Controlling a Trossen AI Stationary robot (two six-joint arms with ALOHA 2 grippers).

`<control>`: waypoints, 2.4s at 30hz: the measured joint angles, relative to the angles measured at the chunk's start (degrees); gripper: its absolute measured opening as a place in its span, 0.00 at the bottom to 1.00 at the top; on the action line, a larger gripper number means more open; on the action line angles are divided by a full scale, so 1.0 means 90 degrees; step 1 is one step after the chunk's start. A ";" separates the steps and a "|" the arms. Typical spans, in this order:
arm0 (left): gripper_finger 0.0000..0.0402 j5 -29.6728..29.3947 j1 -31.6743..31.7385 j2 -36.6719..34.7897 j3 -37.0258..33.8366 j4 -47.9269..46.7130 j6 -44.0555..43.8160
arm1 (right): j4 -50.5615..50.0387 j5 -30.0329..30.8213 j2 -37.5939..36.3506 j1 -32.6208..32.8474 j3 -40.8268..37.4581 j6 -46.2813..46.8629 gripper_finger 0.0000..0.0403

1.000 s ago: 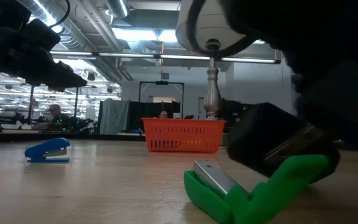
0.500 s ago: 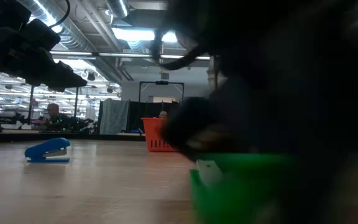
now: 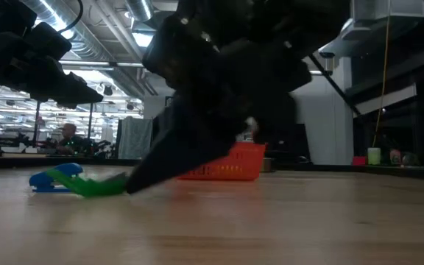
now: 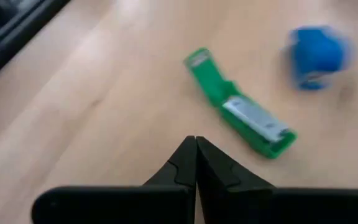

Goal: Pick and place Stapler, Stapler remover, tape
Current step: Put the green stapler into the bottom orange basket

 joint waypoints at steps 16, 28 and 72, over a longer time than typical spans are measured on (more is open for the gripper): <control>0.27 0.0000 -0.0001 0.0000 0.0000 0.0000 0.0001 | 0.0363 -0.0157 -0.0044 -0.0645 0.0149 -0.0519 0.04; 0.27 0.0000 0.0000 0.0000 0.0002 0.0000 0.0000 | -0.1279 -0.0910 -0.0063 -0.0771 0.1256 -0.2211 0.37; 0.27 0.0000 0.0000 0.0046 0.0001 0.0002 0.0000 | 0.0139 -0.2702 0.1092 -0.1591 0.1253 -0.4073 0.44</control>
